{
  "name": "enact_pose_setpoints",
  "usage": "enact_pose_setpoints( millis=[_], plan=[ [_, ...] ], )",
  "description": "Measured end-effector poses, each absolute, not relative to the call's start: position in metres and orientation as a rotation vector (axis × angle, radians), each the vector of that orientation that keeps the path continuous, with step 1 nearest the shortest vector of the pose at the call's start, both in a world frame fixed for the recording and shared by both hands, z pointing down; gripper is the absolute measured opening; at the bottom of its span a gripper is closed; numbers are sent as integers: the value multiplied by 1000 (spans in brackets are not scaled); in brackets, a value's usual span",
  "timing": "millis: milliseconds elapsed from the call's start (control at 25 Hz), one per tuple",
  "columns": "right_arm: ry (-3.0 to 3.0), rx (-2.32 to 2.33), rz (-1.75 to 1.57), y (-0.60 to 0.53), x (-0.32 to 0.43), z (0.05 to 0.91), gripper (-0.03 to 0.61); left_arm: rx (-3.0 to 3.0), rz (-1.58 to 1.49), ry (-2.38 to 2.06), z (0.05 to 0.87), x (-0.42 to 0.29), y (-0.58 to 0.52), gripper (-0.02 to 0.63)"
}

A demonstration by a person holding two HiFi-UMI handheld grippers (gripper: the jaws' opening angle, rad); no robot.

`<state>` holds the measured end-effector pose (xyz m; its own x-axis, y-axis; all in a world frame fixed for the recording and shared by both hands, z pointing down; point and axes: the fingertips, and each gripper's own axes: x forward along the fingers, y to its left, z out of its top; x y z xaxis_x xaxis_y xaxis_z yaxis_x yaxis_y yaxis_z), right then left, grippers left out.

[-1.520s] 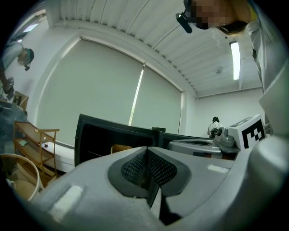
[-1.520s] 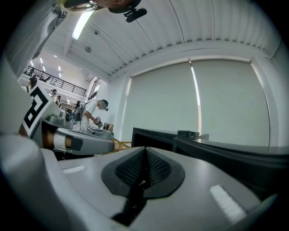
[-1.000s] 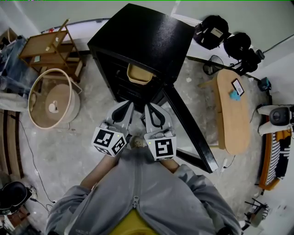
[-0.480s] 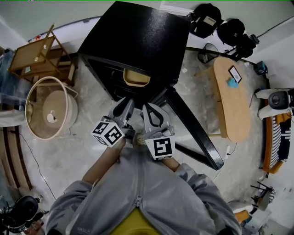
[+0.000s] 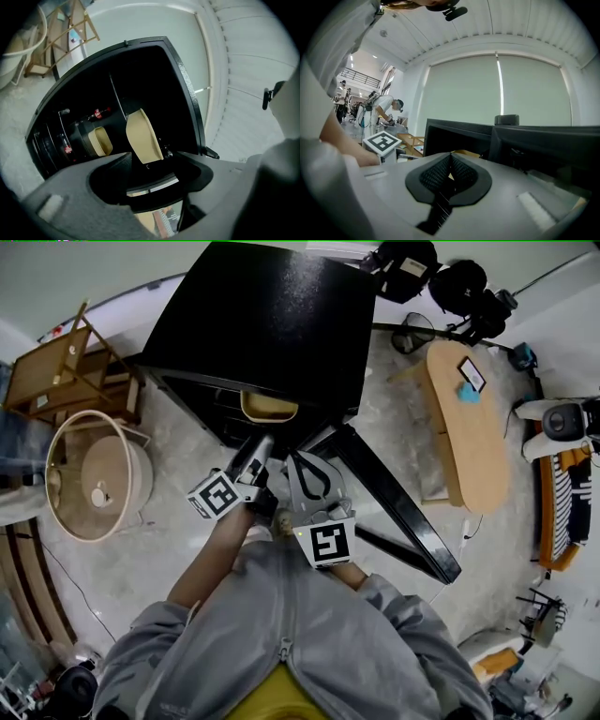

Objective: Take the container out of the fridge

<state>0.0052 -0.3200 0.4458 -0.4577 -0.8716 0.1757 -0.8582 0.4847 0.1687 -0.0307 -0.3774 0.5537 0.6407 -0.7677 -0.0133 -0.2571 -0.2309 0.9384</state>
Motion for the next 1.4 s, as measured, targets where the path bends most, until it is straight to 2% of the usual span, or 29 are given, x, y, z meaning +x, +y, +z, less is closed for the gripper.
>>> enact_pose_setpoints(
  millis=[400, 960, 1040, 1120, 1400],
  plan=[
    [-2450, 1508, -80, -329, 13, 451, 0, 1596, -729, -675, 567, -18, -403, 371],
    [-2431, 1532, -74, -328, 17, 449, 0, 1510, -815, -641, 564, -9, -437, 380],
    [-2432, 1539, -76, -327, 18, 449, 1, 1511, -820, -633, 564, -6, -439, 356],
    [-2433, 1543, -74, -325, 19, 449, 0, 1504, -824, -641, 564, -5, -438, 237],
    [-2451, 1559, -39, -319, 25, 452, 0, 1479, -822, -679, 564, -12, -426, 216]
  ],
)
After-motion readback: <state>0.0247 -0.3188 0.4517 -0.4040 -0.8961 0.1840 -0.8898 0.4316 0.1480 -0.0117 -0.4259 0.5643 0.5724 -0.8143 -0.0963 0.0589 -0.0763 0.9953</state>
